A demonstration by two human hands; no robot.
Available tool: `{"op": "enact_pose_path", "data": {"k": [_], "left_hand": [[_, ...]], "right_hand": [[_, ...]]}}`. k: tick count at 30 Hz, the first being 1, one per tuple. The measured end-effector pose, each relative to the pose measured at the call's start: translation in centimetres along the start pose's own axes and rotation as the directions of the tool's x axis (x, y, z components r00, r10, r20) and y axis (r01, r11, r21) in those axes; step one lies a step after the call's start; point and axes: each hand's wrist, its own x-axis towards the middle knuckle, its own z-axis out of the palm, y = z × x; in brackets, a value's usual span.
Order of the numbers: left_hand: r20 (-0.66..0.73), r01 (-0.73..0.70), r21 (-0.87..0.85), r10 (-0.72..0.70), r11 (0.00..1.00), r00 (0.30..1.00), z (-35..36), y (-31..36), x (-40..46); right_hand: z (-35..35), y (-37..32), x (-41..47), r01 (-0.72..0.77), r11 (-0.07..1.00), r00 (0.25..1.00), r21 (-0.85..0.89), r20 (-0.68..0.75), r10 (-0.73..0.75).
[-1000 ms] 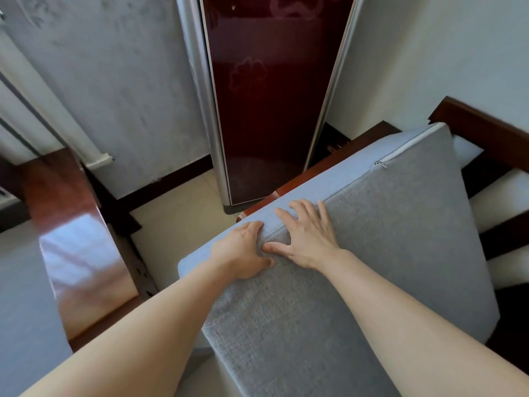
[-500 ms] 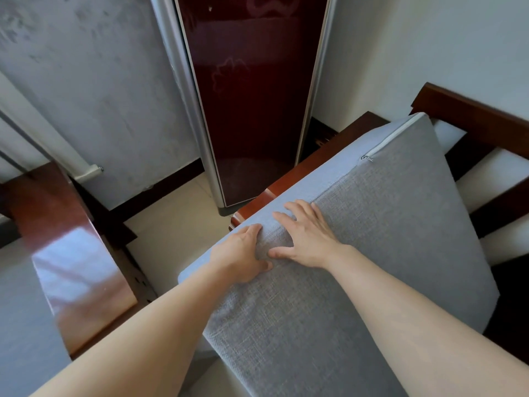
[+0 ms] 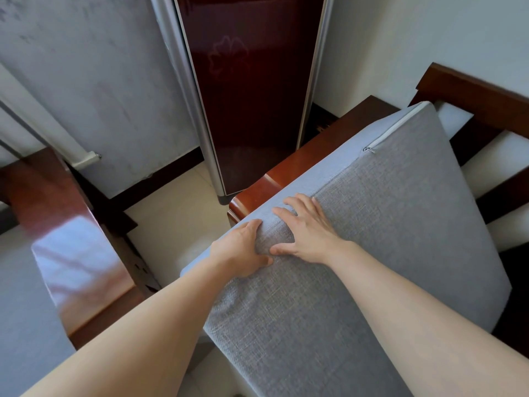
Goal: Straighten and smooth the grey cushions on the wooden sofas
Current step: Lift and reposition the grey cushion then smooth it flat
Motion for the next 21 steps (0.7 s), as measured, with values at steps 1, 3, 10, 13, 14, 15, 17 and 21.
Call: {"op": "enact_pose_path", "data": {"k": [1,3,10,13,14,15,17,21], "left_hand": [[0.001,0.003,-0.002,-0.003,1.000,1.000,0.1,0.0,0.0],[0.004,0.004,-0.003,-0.004,1.000,1.000,0.2,0.0,-0.1],[0.020,0.006,0.020,-0.007,1.000,1.000,0.2,0.2,-0.2],[0.024,-0.005,0.046,0.004,0.999,1.000,-0.1,0.4,-0.2],[0.024,-0.012,0.052,0.010,0.999,1.000,-0.2,0.4,-0.2],[0.025,-0.017,0.057,0.015,0.998,1.000,-0.3,0.4,-0.3],[0.037,-0.026,0.070,0.023,0.997,0.999,-0.3,0.5,-0.4],[0.068,-0.049,0.113,0.042,0.992,0.997,-0.8,1.1,-0.2]], "right_hand": [[0.1,0.0,0.0,0.001,1.000,1.000,0.002,-0.002,-0.001],[0.3,0.1,-0.1,-0.001,1.000,1.000,0.005,-0.004,0.001],[0.5,0.1,-0.5,0.001,1.000,1.000,0.022,0.000,-0.001],[0.5,0.2,-0.5,0.002,0.999,1.000,0.037,-0.001,-0.002],[0.4,0.3,-0.5,0.002,0.999,1.000,0.043,-0.002,-0.002],[0.4,0.3,-0.6,0.003,0.999,1.000,0.048,-0.002,-0.003],[0.1,0.3,-1.0,-0.006,0.998,1.000,0.068,-0.006,0.006],[-0.5,0.7,-2.1,-0.063,0.993,0.998,0.101,-0.012,0.065]]}}
